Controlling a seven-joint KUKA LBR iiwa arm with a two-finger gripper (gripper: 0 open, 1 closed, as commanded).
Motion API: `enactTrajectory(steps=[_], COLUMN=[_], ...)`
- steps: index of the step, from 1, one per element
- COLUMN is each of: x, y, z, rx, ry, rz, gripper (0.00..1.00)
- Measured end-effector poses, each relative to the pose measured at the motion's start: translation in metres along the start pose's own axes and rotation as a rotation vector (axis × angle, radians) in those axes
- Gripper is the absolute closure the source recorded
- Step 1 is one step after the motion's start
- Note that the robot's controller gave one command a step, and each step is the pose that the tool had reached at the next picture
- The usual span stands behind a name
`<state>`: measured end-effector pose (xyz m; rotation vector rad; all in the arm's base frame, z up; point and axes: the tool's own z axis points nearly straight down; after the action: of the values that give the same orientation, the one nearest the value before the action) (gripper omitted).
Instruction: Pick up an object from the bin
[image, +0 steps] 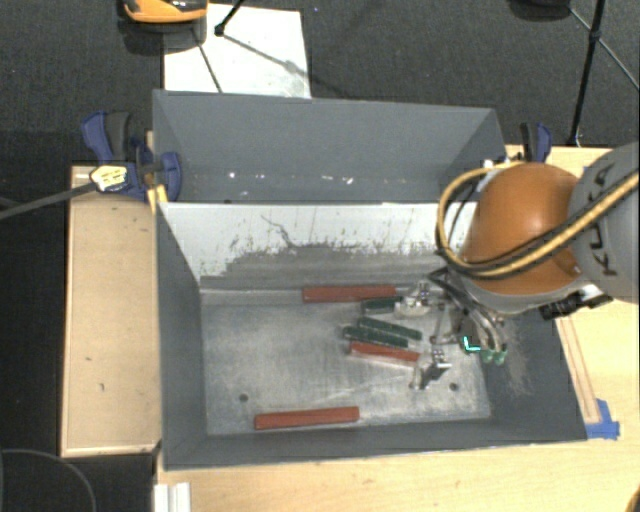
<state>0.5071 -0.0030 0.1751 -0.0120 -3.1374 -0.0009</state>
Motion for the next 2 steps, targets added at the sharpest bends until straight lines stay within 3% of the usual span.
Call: enactTrajectory(steps=[1,2], x=[-0.002,-0.023], y=[0.000,-0.025], z=[-0.003,0.097], rx=[0.000,-0.003], ry=[-0.006,-0.009], rz=[0.000,0.189], gripper=[0.00,1.00])
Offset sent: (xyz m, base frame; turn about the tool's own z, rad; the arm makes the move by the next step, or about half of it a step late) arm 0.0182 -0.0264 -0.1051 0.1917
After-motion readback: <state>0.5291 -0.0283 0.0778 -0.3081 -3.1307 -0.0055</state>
